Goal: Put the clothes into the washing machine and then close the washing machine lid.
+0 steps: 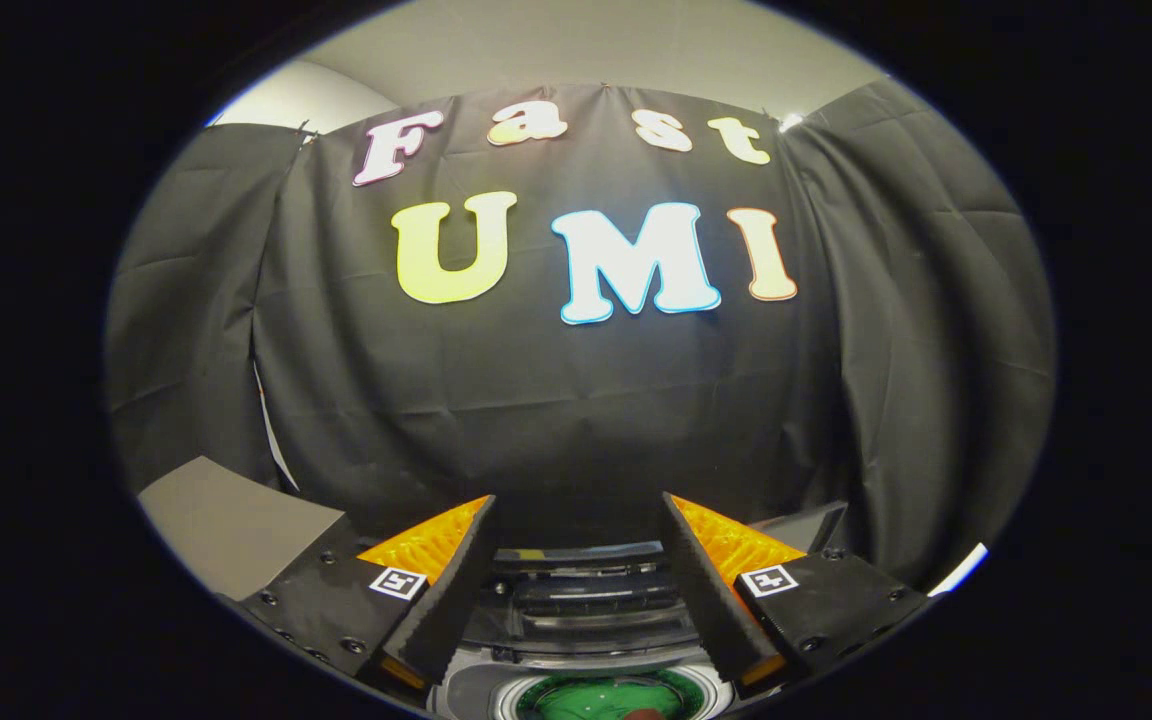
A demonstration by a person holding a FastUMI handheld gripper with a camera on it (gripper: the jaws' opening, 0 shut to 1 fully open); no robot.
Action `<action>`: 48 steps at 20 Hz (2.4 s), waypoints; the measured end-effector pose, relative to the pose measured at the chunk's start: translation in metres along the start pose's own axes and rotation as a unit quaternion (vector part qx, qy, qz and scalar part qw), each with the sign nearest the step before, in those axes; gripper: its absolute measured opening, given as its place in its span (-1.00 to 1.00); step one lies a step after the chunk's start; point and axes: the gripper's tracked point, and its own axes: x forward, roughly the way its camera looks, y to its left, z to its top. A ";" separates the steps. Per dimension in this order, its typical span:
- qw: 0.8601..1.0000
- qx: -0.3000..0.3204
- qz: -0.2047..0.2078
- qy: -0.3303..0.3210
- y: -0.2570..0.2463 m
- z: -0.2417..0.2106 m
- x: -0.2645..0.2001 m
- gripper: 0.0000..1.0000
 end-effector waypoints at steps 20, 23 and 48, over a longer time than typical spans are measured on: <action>0.999 -0.010 0.010 -0.030 -0.010 -0.034 0.002 0.96; 0.999 -0.011 0.013 -0.037 -0.010 -0.039 -0.012 0.96; 0.999 -0.018 0.009 -0.048 -0.014 -0.086 -0.102 0.96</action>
